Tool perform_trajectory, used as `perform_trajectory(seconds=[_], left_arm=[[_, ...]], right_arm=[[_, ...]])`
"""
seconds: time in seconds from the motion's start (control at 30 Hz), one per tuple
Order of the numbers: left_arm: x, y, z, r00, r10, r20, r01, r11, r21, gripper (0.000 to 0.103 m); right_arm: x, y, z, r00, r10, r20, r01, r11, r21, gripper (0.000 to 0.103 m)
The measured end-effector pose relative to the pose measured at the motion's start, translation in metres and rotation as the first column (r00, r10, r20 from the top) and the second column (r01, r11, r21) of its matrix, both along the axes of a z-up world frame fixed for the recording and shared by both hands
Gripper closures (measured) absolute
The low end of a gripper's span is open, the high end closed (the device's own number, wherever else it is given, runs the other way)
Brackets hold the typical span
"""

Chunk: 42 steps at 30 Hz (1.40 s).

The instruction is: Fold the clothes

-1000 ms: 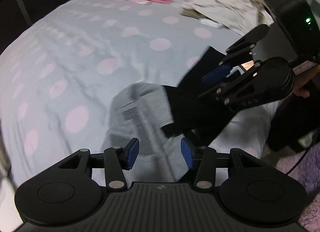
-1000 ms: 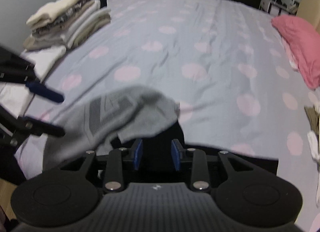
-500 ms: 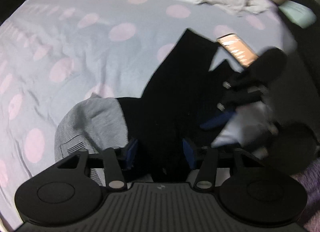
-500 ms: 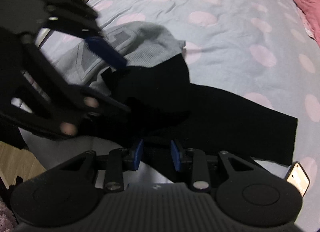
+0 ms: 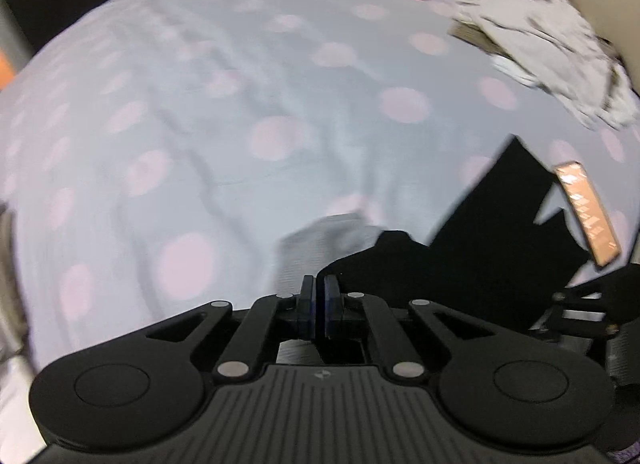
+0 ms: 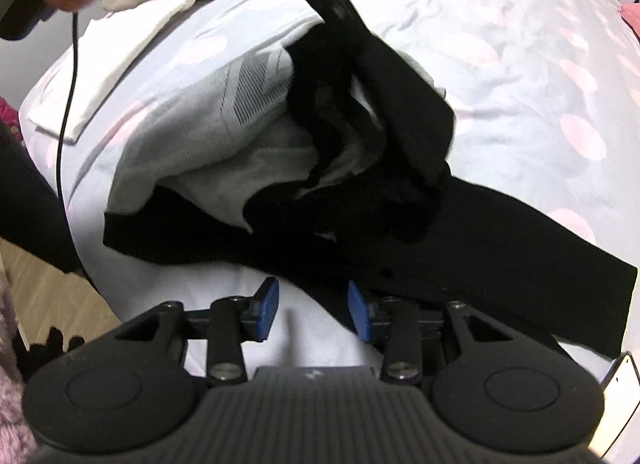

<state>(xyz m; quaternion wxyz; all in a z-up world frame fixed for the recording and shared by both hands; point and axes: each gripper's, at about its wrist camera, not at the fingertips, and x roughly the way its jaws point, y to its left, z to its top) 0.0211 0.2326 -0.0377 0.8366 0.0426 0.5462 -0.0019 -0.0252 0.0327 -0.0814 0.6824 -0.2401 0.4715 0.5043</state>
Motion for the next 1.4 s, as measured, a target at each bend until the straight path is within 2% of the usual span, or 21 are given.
perform_trajectory(seconds=[0.17, 0.4, 0.63, 0.97, 1.13, 1.3, 1.4], left_arm=[[-0.021, 0.044, 0.009, 0.995, 0.098, 0.007, -0.099, 0.995, 0.029, 0.101], [-0.072, 0.095, 0.0, 0.972, 0.234, -0.015, -0.233, 0.971, 0.047, 0.101], [-0.12, 0.127, -0.02, 0.938, 0.343, -0.058, -0.343, 0.939, 0.006, 0.101], [-0.127, 0.12, -0.026, 0.943, 0.328, -0.055, -0.33, 0.944, -0.027, 0.101], [-0.131, 0.122, -0.027, 0.939, 0.342, -0.039, -0.344, 0.938, -0.046, 0.101], [-0.134, 0.124, -0.023, 0.935, 0.353, -0.022, -0.353, 0.934, -0.058, 0.101], [-0.133, 0.126, -0.023, 0.933, 0.358, -0.018, -0.359, 0.932, -0.061, 0.101]], right_arm=[[0.002, 0.006, 0.01, 0.996, -0.039, -0.082, 0.045, 0.996, 0.081, 0.053], [-0.011, 0.019, 0.014, 0.998, -0.007, -0.065, 0.014, 0.994, 0.104, 0.051], [-0.011, 0.034, 0.012, 0.997, -0.003, -0.081, 0.012, 0.994, 0.106, 0.051], [-0.029, 0.068, 0.025, 0.997, 0.06, -0.052, -0.052, 0.988, 0.147, 0.051], [-0.037, 0.085, 0.026, 0.993, 0.086, -0.075, -0.074, 0.987, 0.141, 0.049], [-0.029, 0.092, 0.02, 0.999, -0.047, -0.023, 0.049, 0.994, 0.096, 0.05], [-0.013, 0.09, 0.009, 0.993, -0.106, -0.044, 0.109, 0.991, 0.077, 0.049]])
